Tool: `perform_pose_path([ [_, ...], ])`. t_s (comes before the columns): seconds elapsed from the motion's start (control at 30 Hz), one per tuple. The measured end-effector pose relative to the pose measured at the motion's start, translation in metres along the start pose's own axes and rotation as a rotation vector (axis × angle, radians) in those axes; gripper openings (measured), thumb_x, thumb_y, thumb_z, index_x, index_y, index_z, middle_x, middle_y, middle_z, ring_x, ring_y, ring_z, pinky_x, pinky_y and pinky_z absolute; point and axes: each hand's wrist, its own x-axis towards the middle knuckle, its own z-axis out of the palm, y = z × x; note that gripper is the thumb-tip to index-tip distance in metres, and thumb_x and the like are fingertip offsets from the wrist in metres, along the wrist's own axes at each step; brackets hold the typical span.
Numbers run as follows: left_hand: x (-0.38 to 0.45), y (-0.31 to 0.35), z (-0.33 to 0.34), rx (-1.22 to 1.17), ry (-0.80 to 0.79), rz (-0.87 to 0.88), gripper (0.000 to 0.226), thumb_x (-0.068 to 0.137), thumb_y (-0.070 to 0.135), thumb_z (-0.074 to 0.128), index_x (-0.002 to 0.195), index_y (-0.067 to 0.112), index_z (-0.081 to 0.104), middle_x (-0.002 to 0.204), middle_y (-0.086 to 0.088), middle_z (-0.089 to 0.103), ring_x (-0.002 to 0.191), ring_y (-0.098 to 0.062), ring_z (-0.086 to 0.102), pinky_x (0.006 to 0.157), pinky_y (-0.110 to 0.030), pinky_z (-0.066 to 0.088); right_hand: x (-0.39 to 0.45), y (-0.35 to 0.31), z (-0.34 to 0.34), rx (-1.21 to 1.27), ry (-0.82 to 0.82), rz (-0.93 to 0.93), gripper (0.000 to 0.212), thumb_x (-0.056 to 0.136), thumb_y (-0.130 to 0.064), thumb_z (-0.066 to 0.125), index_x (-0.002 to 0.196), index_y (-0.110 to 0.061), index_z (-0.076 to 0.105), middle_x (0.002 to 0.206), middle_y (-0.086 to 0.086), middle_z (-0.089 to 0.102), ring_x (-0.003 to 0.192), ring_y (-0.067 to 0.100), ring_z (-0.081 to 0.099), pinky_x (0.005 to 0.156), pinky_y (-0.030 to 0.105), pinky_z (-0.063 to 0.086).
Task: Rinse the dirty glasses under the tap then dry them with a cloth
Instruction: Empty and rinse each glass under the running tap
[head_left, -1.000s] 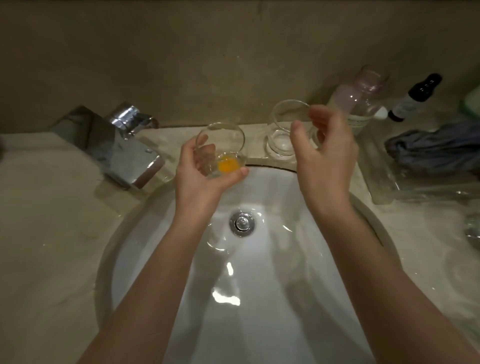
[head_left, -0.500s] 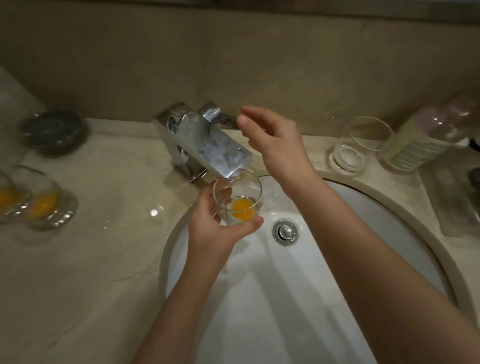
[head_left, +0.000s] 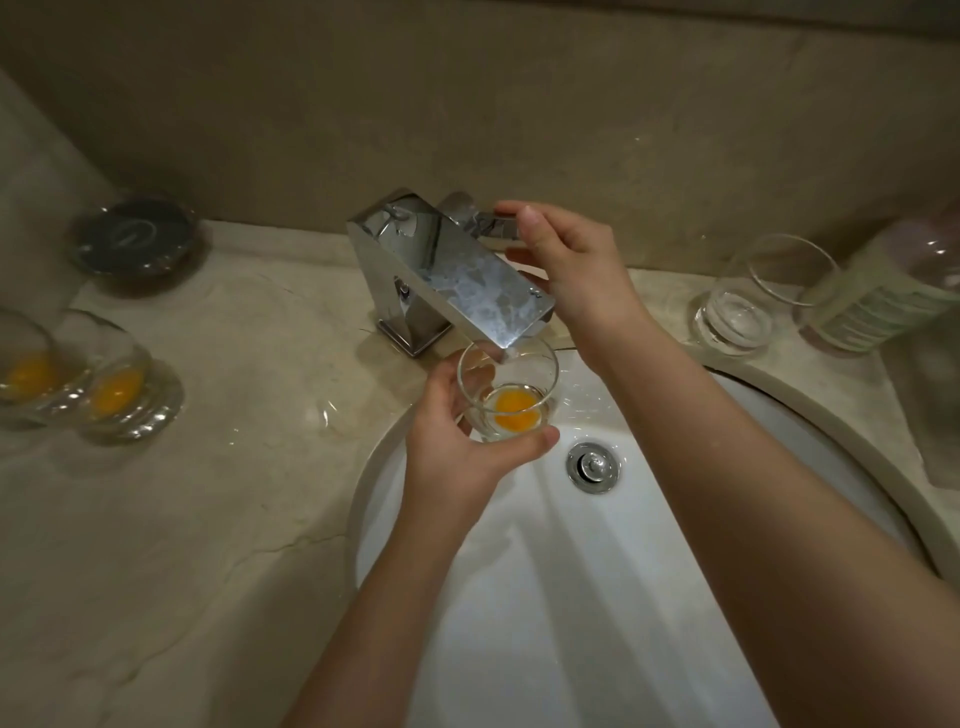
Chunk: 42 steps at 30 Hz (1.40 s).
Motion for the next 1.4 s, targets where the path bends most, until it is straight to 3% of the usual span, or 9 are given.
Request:
perform_pose_path([
  [0.3, 0.007, 0.004, 0.002, -0.045, -0.026, -0.001, 0.065, 0.052, 0.004, 0.093, 0.104, 0.026, 0.060, 0.103, 0.007, 0.071, 0.095, -0.004, 0.068, 0.087, -0.024, 0.053, -0.005, 0.008, -0.008, 0.045, 0.019, 0.044, 0.028, 0.101, -0.033, 0.049, 0.120, -0.018, 0.064, 0.119, 0.008, 0.066, 0.114, 0.027, 0.059, 0.100, 0.041, 0.050],
  [0.43, 0.008, 0.005, 0.001, -0.064, -0.046, -0.012, 0.064, 0.050, 0.007, 0.093, 0.100, 0.026, 0.058, 0.101, 0.006, 0.071, 0.094, -0.007, 0.069, 0.084, -0.025, 0.054, -0.024, 0.018, -0.019, 0.116, 0.069, 0.077, 0.027, 0.102, -0.037, 0.044, 0.120, -0.023, 0.059, 0.118, -0.006, 0.063, 0.110, 0.012, 0.060, 0.092, 0.025, 0.049],
  [0.6, 0.005, 0.014, -0.002, -0.171, -0.113, -0.025, 0.060, 0.063, -0.007, 0.085, 0.111, 0.018, 0.059, 0.103, 0.004, 0.070, 0.087, -0.001, 0.069, 0.068, -0.013, 0.051, -0.069, 0.050, -0.027, 0.141, 0.020, 0.305, 0.036, 0.101, -0.044, 0.041, 0.120, -0.021, 0.061, 0.120, 0.002, 0.065, 0.111, 0.022, 0.063, 0.099, 0.039, 0.050],
  [0.77, 0.011, 0.012, -0.001, -0.251, -0.180, -0.110, 0.062, 0.059, 0.000, 0.086, 0.111, 0.022, 0.060, 0.101, 0.004, 0.074, 0.094, -0.009, 0.071, 0.073, -0.020, 0.054, -0.087, 0.053, -0.020, 0.502, -0.195, 0.548, 0.042, 0.102, -0.048, 0.032, 0.112, -0.022, 0.065, 0.113, 0.013, 0.071, 0.097, 0.036, 0.071, 0.081, 0.040, 0.060],
  [0.9, 0.011, 0.018, -0.007, -0.076, -0.174, -0.065, 0.052, 0.064, 0.004, 0.087, 0.098, 0.032, 0.061, 0.098, 0.009, 0.066, 0.085, 0.010, 0.065, 0.070, -0.010, 0.049, -0.089, 0.059, -0.019, 0.628, -0.090, 0.434, 0.032, 0.102, -0.036, 0.041, 0.114, -0.016, 0.062, 0.114, 0.009, 0.070, 0.102, 0.023, 0.070, 0.078, 0.035, 0.060],
  [1.03, 0.015, 0.026, -0.014, 0.284, -0.101, 0.165, 0.049, 0.063, 0.015, 0.091, 0.089, 0.040, 0.057, 0.106, 0.006, 0.062, 0.099, -0.002, 0.059, 0.074, -0.015, 0.050, -0.085, 0.062, -0.027, 0.505, 0.001, 0.347, 0.022, 0.090, -0.025, 0.063, 0.112, -0.018, 0.060, 0.109, 0.005, 0.061, 0.095, 0.021, 0.066, 0.071, 0.032, 0.058],
  [1.17, 0.021, 0.042, -0.010, 0.081, -0.422, -0.144, 0.013, 0.088, 0.019, 0.070, 0.100, 0.021, 0.069, 0.092, 0.007, 0.074, 0.085, -0.006, 0.071, 0.047, -0.018, 0.050, -0.082, 0.054, -0.030, 0.359, -0.069, 0.275, 0.038, 0.067, -0.022, 0.076, 0.104, -0.021, 0.064, 0.110, 0.010, 0.062, 0.089, 0.024, 0.070, 0.072, 0.038, 0.060],
  [1.23, 0.026, 0.048, -0.011, -0.063, -0.449, -0.291, 0.016, 0.093, 0.025, 0.062, 0.103, 0.016, 0.069, 0.092, 0.005, 0.075, 0.083, -0.011, 0.073, 0.040, -0.015, 0.044, -0.080, 0.052, -0.033, 0.292, -0.106, 0.262, 0.045, 0.061, -0.020, 0.078, 0.104, -0.022, 0.066, 0.118, 0.012, 0.059, 0.091, 0.027, 0.071, 0.078, 0.044, 0.060],
  [1.4, 0.030, 0.047, -0.012, -0.248, -0.467, -0.363, 0.015, 0.090, 0.017, 0.059, 0.099, 0.009, 0.067, 0.087, -0.002, 0.077, 0.076, -0.012, 0.074, 0.034, -0.011, 0.037, -0.069, 0.049, -0.045, 0.274, -0.205, 0.423, 0.039, 0.093, -0.039, 0.057, 0.115, -0.009, 0.067, 0.102, 0.015, 0.068, 0.089, 0.028, 0.069, 0.072, 0.035, 0.061],
])
